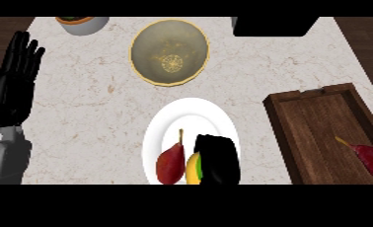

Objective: Pick the lemon from the plate and place it in the bowl

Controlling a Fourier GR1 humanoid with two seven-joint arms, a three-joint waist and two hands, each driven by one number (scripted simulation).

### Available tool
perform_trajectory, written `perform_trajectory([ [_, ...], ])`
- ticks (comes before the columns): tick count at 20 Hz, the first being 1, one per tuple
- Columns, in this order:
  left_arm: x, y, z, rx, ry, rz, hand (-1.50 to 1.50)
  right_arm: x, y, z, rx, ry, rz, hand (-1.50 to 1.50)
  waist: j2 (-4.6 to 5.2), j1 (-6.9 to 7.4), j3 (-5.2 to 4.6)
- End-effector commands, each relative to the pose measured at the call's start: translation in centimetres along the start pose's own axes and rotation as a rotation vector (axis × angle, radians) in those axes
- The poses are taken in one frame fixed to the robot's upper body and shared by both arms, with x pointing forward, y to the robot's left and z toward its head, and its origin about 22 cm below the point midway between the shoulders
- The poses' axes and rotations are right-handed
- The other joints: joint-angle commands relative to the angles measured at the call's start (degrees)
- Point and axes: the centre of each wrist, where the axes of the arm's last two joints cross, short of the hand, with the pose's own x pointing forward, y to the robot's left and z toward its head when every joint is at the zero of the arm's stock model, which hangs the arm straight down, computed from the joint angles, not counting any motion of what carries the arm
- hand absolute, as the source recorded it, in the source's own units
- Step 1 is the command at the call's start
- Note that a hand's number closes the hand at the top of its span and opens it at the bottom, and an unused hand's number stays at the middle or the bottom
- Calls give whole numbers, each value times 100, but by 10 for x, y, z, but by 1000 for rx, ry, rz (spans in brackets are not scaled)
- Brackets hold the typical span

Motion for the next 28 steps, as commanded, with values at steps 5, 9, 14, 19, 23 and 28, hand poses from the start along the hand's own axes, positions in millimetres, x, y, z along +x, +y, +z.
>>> perform_trajectory([
  [5, -6, 12, 5, 31, 11, -13, 0, -96, -19, 0, -71, 227, 22, 150, 11, -139, 9],
  [9, 6, 19, -3, 48, -1, -13, 0, -174, -38, 8, -82, 490, -23, 150, 7, -238, 12],
  [14, -11, 33, 9, 39, 5, 0, 0, -202, -77, 53, -163, 515, 25, 150, 5, -135, 5],
  [19, -18, 5, 5, 20, 12, -15, 0, -187, -126, 80, -329, 544, 24, 150, 13, -102, 5],
  [23, -5, 11, 0, 7, 7, -6, 0, -153, -160, 100, -406, 384, -77, 150, 15, -25, 5],
  [28, 1, 2, -8, 4, -1, -11, 0, -125, -201, 131, -572, 250, -79, 150, 12, 0, -2],
])
